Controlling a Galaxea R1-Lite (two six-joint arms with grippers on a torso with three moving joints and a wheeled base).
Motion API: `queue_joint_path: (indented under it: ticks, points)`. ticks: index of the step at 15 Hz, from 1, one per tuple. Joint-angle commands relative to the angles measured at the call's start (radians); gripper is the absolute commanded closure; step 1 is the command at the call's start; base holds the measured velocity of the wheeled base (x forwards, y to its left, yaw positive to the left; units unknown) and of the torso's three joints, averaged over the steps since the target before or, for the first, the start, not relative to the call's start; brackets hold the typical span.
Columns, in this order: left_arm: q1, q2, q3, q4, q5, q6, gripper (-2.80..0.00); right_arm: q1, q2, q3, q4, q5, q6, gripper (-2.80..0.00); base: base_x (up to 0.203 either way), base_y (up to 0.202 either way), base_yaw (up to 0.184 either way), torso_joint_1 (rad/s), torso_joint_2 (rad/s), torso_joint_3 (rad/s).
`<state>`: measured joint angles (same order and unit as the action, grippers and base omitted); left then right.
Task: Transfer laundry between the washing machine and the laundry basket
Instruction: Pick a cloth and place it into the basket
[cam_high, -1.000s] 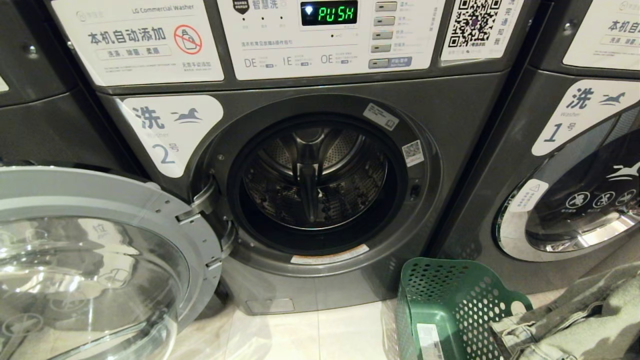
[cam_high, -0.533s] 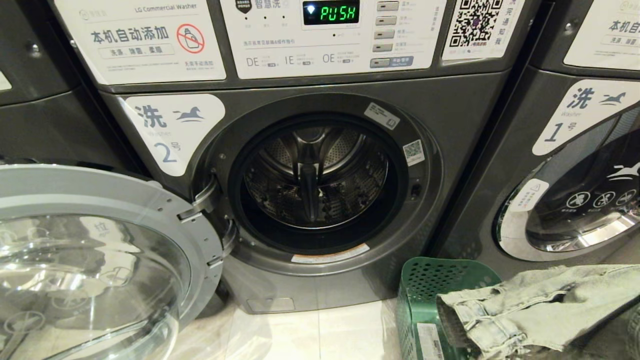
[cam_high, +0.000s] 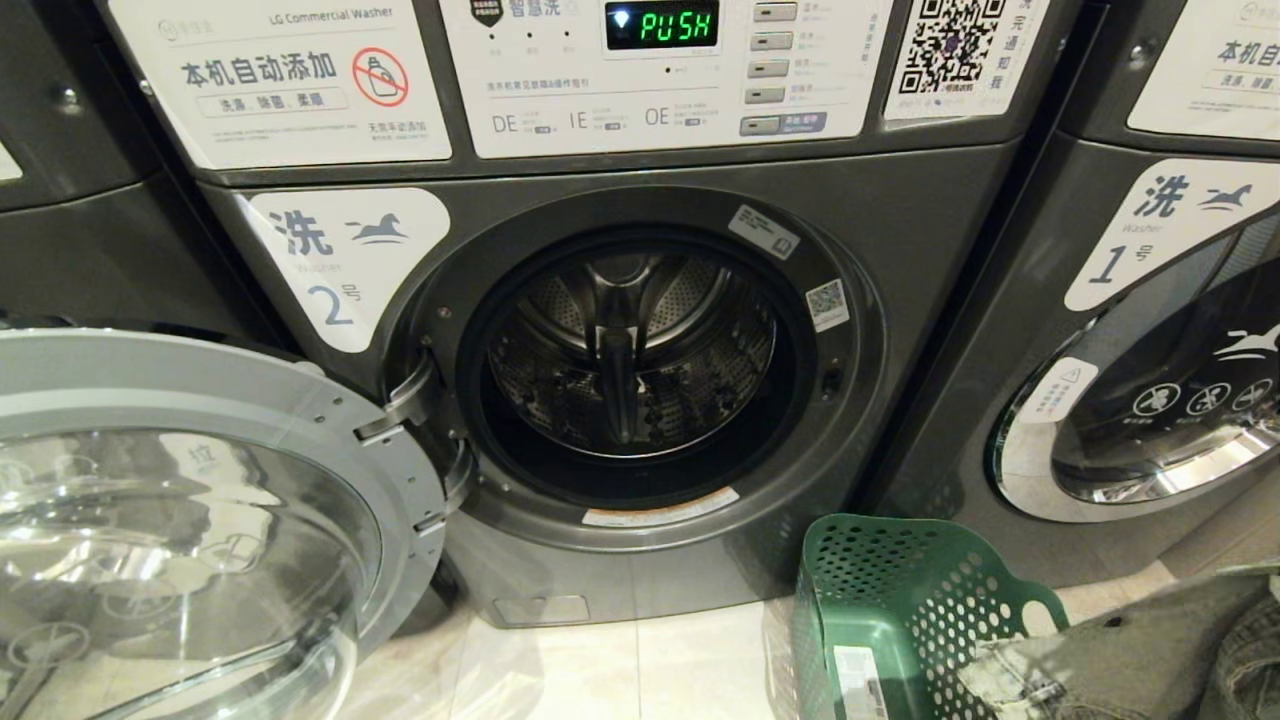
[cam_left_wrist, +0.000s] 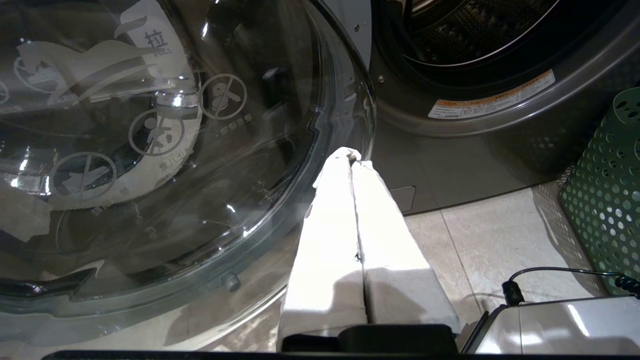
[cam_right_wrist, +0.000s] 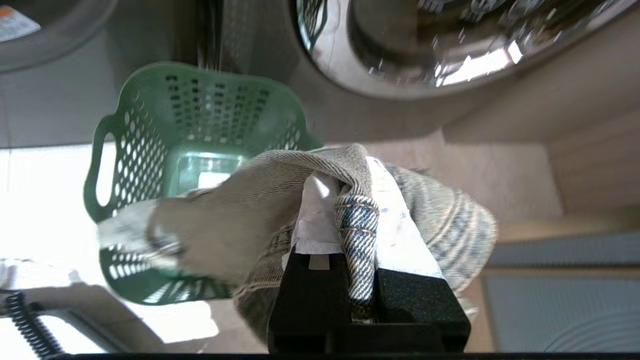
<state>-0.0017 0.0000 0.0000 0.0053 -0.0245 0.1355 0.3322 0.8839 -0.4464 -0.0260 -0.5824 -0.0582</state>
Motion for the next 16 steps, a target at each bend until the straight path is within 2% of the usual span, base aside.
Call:
queue_joint_path:
  ticks: [1,4,6,8,10,16]
  points:
    - [0.000,0.000,0.000,0.001,0.000,0.001,0.00,-0.007,0.108,-0.001,-0.003,0.002,0.065,0.00,0.000,0.000,0.000,0.000,0.00,0.000]
    - [0.000,0.000,0.000,0.001,0.000,0.001,0.00,-0.023,0.198,-0.007,-0.006,0.004,0.135,0.00,0.000,0.000,0.000,0.000,0.00,0.000]
    - [0.000,0.000,0.000,0.001,0.000,0.001,0.00,-0.062,0.264,-0.007,-0.009,0.006,0.161,0.00,0.000,0.000,0.000,0.000,0.00,0.000]
    - [0.000,0.000,0.000,0.001,0.000,0.000,0.00,-0.093,0.345,-0.016,-0.011,0.007,0.221,0.00,0.000,0.000,0.000,0.000,0.00,0.000]
    - [0.000,0.000,0.000,0.001,0.000,-0.001,0.00,-0.101,0.405,-0.025,-0.013,0.031,0.257,0.00,0.000,0.000,0.000,0.000,0.00,0.000]
    - [0.000,0.000,0.000,0.001,0.000,0.001,0.00,-0.126,0.624,-0.014,-0.211,0.059,0.312,0.00,0.000,0.000,0.000,0.000,0.00,0.000]
